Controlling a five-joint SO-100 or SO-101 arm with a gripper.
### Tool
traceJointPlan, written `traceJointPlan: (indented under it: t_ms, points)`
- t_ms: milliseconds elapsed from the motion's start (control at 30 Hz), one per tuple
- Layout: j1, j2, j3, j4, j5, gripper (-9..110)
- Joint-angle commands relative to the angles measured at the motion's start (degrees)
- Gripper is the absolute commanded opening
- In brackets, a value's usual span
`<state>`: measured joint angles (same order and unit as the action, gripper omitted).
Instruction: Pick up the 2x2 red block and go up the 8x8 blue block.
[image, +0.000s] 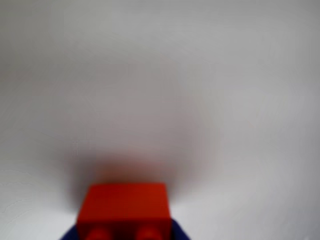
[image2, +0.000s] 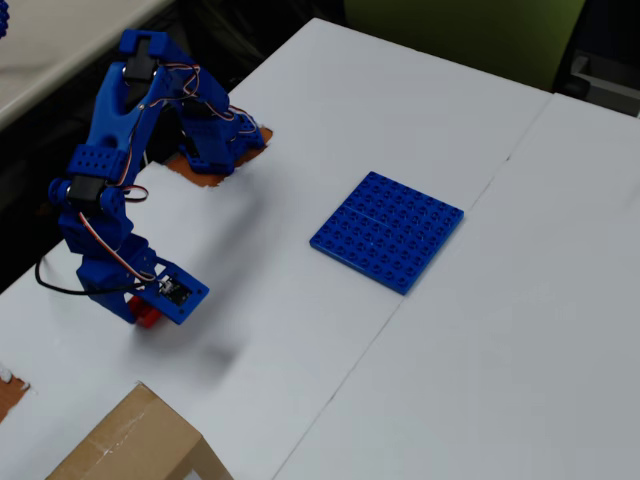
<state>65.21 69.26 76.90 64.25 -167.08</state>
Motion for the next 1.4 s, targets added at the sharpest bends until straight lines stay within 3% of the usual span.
traceJointPlan:
  t_ms: [0, 500, 867, 1367]
  points:
    - [-1.41, 5.19, -3.25, 3.96, 0.26, 1]
    - [-7.65, 17.05, -12.74, 22.24, -2.02, 2]
    - [-18.54, 27.51, -13.97, 28.21, 2.37, 2]
    - [-38.06, 37.09, -12.04, 30.06, 0.00, 1]
